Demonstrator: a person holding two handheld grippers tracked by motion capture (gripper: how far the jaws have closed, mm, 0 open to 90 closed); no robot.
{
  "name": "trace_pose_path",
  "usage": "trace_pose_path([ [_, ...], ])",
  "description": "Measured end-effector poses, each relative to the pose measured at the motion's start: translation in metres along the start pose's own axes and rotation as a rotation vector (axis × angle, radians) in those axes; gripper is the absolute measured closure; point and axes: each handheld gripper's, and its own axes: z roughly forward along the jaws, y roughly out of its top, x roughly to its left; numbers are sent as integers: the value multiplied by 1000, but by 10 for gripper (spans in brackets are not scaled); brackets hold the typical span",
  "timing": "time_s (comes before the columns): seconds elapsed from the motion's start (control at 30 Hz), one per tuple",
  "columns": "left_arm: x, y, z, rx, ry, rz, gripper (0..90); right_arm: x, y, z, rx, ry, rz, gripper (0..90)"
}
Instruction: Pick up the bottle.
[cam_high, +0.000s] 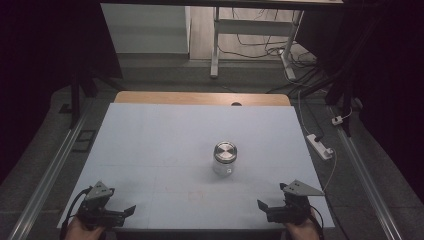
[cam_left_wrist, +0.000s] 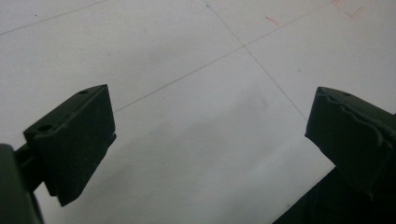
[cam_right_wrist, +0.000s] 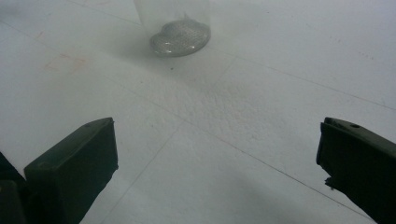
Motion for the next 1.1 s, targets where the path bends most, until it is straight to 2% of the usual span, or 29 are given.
trace_pose_path([
  [0.3,1,0,0,6,-15,-11,15,0,0,1,7,13,-9,0],
  [0.67,-1,1,2,22,-3,12,13,2,1,2,16,17,-20,0],
  [1.1,-2,1,2,25,-3,14,11,3,1,1,11,24,-31,0],
])
